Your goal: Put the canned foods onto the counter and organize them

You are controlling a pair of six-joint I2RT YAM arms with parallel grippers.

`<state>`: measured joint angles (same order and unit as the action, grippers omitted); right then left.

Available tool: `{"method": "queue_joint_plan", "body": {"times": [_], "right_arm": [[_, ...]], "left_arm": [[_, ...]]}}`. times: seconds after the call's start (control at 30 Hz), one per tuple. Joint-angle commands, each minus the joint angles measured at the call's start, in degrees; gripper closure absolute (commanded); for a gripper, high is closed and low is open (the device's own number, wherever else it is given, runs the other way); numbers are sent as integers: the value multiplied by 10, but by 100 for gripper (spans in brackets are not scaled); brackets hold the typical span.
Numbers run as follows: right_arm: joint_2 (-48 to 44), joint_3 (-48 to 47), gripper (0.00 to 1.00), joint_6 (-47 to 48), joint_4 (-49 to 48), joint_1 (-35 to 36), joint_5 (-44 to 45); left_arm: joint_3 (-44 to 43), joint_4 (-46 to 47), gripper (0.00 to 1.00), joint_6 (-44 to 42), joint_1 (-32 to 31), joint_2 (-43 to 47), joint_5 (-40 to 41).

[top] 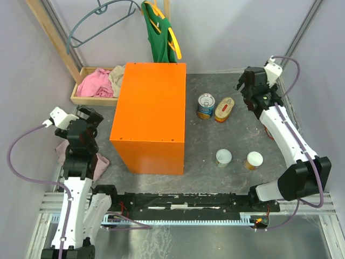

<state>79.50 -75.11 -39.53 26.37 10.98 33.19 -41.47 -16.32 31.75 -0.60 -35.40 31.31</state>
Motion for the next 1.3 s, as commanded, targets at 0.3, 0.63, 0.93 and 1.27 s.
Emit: {"method": "queue_joint_plan", "body": {"times": [0.3, 0.63, 0.93, 1.27], "right_arm": [[85, -95, 1, 45, 158, 82, -37], [80, -65, 2, 112, 74, 107, -124], [140, -104, 2, 130, 61, 119, -192], [194, -130, 0, 152, 39, 127, -225]], "left_arm": [[-302, -193, 1, 28, 2, -153, -45], [-321, -196, 1, 20, 2, -175, -147], [-350, -203, 1, 1, 2, -193, -194], [-357, -204, 0, -6, 2, -199, -210]]}}
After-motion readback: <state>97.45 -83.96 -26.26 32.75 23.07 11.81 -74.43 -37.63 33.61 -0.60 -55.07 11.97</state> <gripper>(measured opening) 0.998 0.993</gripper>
